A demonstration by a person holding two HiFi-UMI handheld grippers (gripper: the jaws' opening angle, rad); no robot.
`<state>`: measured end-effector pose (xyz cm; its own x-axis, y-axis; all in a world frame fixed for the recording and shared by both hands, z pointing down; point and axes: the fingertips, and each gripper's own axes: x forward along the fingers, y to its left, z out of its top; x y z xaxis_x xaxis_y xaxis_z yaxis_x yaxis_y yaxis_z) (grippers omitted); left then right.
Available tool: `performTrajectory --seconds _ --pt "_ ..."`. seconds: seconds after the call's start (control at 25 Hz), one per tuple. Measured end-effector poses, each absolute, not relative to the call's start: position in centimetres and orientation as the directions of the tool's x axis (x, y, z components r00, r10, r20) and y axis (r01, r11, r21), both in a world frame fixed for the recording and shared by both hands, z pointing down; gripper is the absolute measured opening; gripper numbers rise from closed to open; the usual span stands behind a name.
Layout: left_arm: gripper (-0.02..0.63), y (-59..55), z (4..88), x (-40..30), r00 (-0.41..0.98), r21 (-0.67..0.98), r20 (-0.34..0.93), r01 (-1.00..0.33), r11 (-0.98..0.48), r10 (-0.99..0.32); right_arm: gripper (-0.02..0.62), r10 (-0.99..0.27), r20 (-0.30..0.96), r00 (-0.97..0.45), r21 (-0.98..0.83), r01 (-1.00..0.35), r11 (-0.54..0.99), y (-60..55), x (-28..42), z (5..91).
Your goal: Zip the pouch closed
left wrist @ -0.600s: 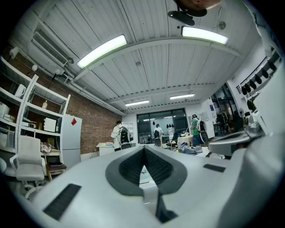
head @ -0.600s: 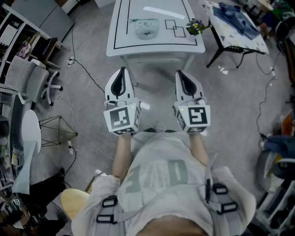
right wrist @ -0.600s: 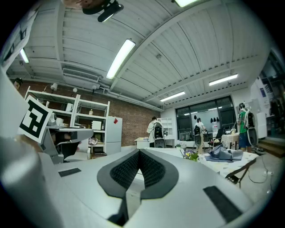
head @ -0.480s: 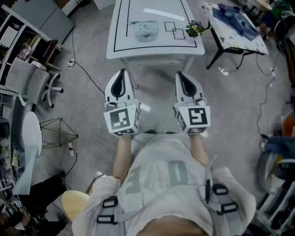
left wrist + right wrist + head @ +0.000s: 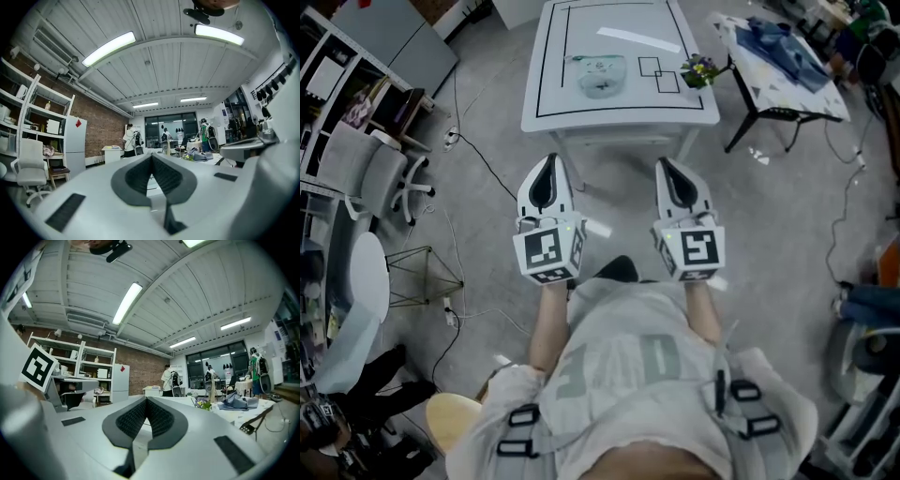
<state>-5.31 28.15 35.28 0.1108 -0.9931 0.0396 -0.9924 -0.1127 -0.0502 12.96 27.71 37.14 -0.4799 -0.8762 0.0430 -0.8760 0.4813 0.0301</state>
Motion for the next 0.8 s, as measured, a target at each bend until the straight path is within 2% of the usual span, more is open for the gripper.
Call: performTrajectory --seconds 0.36,0.48,0.8 --pt "0.006 27.0 35.5 -5.4 0.106 -0.033 0.031 -0.994 -0.107 -0.994 0.008 -0.848 0.120 -0.516 0.008 -0.854 0.520 27.5 12.2 39.4" --pt "0.006 25.2 35.6 -5.5 0.115 -0.031 0.016 -0.993 -0.115 -0.993 0.008 -0.849 0.113 -0.517 -0.032 -0.856 0.516 25.9 11.6 39.2" --pt "0.006 17.5 34.6 -6.7 0.136 -0.017 -0.014 -0.991 -0.136 -0.991 0.008 -0.860 0.089 -0.502 0.018 -0.863 0.506 17.9 10.5 38.5"
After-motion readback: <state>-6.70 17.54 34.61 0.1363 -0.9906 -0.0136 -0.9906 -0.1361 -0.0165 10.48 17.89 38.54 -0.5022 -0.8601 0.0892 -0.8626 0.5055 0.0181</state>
